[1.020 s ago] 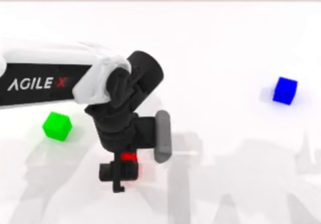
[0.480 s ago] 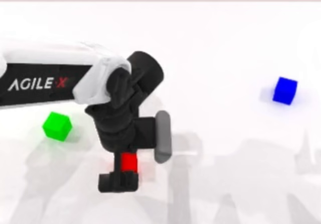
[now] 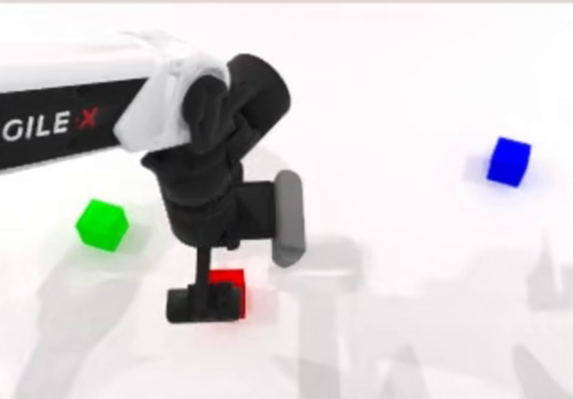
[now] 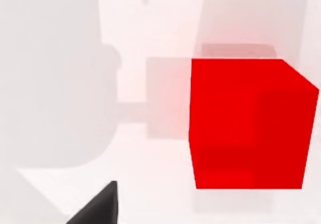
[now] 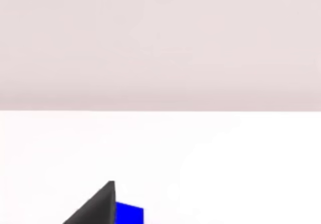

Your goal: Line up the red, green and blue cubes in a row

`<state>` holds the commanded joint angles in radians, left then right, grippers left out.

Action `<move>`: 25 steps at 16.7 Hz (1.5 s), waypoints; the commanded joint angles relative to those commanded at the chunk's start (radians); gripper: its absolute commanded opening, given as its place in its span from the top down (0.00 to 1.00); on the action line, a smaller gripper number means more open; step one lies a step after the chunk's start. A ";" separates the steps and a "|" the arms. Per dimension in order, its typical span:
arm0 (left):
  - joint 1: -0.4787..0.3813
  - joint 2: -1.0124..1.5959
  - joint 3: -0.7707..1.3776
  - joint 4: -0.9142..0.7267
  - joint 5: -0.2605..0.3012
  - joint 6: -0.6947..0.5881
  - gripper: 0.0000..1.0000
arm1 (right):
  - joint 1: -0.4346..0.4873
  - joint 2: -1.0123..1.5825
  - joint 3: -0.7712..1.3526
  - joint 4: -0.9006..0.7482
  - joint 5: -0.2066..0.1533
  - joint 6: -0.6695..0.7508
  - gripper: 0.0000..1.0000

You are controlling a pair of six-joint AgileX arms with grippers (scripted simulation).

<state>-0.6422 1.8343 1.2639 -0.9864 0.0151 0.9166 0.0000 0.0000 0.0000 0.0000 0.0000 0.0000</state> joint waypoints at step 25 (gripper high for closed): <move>0.457 0.089 0.171 -0.097 -0.014 -0.768 0.00 | 0.000 0.000 0.000 0.000 0.000 0.000 0.00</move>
<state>-0.1857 1.9231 1.4354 -1.0831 0.0010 0.1483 0.0000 0.0000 0.0000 0.0000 0.0000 0.0000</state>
